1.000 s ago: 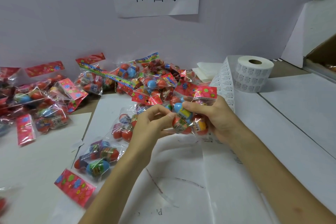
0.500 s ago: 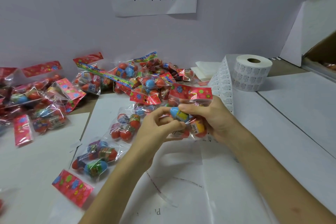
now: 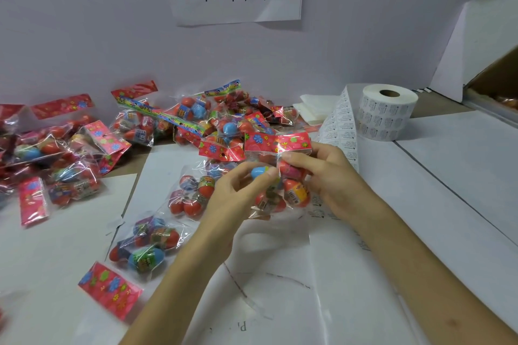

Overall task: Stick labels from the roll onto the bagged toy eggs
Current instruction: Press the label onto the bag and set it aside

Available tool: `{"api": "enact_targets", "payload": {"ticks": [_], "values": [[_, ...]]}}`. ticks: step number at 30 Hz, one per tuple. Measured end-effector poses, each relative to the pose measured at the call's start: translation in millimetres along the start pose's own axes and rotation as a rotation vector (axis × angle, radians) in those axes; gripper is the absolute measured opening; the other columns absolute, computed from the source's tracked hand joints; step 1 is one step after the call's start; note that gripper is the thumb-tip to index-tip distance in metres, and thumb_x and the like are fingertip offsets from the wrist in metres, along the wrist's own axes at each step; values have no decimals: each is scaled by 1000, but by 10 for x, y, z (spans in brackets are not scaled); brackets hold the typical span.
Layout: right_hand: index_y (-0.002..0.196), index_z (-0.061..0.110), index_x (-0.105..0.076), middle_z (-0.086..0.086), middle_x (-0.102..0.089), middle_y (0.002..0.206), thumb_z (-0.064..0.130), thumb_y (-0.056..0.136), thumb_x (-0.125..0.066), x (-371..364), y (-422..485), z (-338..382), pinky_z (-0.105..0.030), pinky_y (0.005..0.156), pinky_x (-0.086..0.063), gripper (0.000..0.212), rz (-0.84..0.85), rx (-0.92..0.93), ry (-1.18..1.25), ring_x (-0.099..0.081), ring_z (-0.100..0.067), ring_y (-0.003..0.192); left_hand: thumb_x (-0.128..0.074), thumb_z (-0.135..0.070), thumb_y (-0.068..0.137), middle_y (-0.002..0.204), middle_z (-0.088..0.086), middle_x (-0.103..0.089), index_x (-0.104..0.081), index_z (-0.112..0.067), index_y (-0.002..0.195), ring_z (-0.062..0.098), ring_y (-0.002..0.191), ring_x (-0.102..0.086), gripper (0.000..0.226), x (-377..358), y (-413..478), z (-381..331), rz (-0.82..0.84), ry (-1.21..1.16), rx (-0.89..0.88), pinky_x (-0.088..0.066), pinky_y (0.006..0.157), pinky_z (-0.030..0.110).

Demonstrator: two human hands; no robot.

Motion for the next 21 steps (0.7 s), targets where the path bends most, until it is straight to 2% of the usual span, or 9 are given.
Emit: {"api": "enact_targets", "payload": {"ticks": [2, 4, 6, 9, 11, 13, 16, 18, 21], "values": [[106, 3, -74, -22, -74, 110, 11, 88, -74, -5, -4, -5, -51, 89, -60, 19, 30, 10, -25, -73, -36, 101, -76, -41, 90, 103, 6, -78, -77, -22, 103, 32, 106, -72, 23, 16, 9, -7, -63, -4, -3, -58, 95, 56], [104, 4, -75, -19, -75, 106, 11, 88, -74, 3, -6, -7, -45, 79, -63, 18, 43, 29, -46, -75, -29, 93, -72, -33, 94, 104, 9, -77, -77, -22, 98, 34, 109, -70, 13, 21, 6, -17, -85, -12, 1, -52, 101, 62], [102, 5, -76, -15, -77, 103, 11, 87, -76, 24, -5, -2, -40, 70, -63, 16, 46, 46, -55, -76, -24, 89, -71, -31, 95, 104, 11, -77, -76, -23, 90, 35, 106, -72, 10, 8, 3, -12, -76, -7, -3, -56, 96, 60], [105, 4, -75, -14, -77, 102, 11, 84, -78, 49, 8, 0, -39, 68, -62, 22, 39, 63, -76, -76, -24, 87, -72, -27, 94, 102, 15, -76, -74, -24, 77, 35, 93, -76, 18, -13, 0, -18, -60, -38, -3, -64, 79, 53], [104, 3, -74, -13, -78, 100, 9, 84, -79, 43, 13, -7, -38, 66, -62, 22, 28, 68, -78, -76, -23, 85, -71, -29, 94, 103, 15, -76, -72, -24, 73, 34, 92, -77, 22, -9, 9, -31, -46, -39, 0, -65, 75, 50], [103, 4, -75, -12, -78, 97, 9, 84, -79, 39, 14, -14, -37, 64, -62, 20, 20, 85, -89, -76, -22, 83, -70, -40, 91, 100, 11, -78, -72, -19, 81, 29, 91, -78, 23, -13, 18, -49, -28, -61, 21, -65, 72, 45], [103, 8, -75, -7, -79, 94, 16, 78, -81, 44, 19, -10, -35, 66, -61, 27, 12, 128, -73, -76, -20, 83, -56, -58, 90, 102, 5, -80, -78, -20, 101, 24, 92, -78, 46, -18, 32, -31, -15, -213, 114, -64, 76, 42], [103, 8, -75, -8, -79, 94, 21, 72, -79, 34, 28, 12, -30, 72, -60, 34, 23, 167, 8, -75, -20, 84, -50, -51, 100, 111, 10, -78, -83, -17, 96, 30, 104, -75, 48, -11, 31, 0, -17, -365, 146, -65, 78, 45], [89, 16, -79, -1, -77, 83, 20, 76, -74, 18, 22, 44, -22, 70, -56, 14, 115, 192, 176, -72, -12, 73, -52, -29, 100, 121, 16, -74, -81, -11, 98, 42, 113, -70, 35, -15, 15, 22, 72, -501, 207, -62, 88, 52]]}}
Point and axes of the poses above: each hand's wrist, its own y-axis towards the middle knuckle, its own x-axis out of the back of the hand, z = x × y, the point moved 1 cm from there along y, towards the middle knuckle
